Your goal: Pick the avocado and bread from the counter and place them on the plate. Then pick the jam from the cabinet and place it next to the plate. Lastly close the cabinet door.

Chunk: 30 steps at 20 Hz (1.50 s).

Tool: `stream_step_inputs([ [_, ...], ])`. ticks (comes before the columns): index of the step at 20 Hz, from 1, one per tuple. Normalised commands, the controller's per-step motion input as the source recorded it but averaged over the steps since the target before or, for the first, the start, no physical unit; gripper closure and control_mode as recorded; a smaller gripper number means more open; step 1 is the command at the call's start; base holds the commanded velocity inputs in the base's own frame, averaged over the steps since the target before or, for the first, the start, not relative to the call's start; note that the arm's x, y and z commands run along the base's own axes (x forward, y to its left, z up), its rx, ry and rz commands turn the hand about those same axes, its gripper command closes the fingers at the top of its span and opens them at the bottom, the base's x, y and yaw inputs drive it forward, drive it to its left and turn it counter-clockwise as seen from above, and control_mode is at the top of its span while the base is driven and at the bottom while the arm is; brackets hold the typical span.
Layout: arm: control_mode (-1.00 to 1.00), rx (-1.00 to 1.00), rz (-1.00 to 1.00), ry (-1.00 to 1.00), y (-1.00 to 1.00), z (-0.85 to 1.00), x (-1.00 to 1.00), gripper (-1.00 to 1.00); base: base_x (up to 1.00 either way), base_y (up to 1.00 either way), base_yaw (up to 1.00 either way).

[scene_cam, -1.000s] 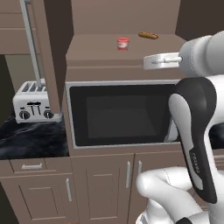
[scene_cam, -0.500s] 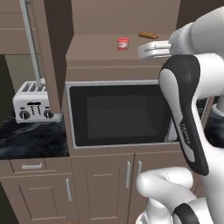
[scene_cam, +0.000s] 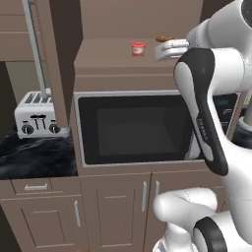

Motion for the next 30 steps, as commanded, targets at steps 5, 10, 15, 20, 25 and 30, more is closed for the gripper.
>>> stream_step_inputs([
  [5, -1.0, -0.03, 0.0, 0.0, -0.03, -0.23, 0.45, -1.0, 0.0, 0.0, 0.0],
  [10, -1.0, -0.02, 0.0, 0.0, 0.0, -0.35, 0.41, -1.0, 0.0, 0.0, 0.0],
  [15, -1.0, 0.0, 0.0, 0.03, 0.0, -0.04, 0.45, -1.0, 0.0, 0.0, 0.0],
  [20, -1.0, 0.0, 0.0, 0.08, 0.0, 0.0, 0.49, -1.0, 0.0, 0.0, 0.0],
  [25, -1.0, 0.0, 0.0, 0.11, 0.0, 0.0, 0.45, -1.0, 0.0, 0.0, 0.0],
  [30, -1.0, 0.0, 0.0, 0.02, 0.0, 0.0, 0.4, -1.0, 0.0, 0.0, 0.0],
])
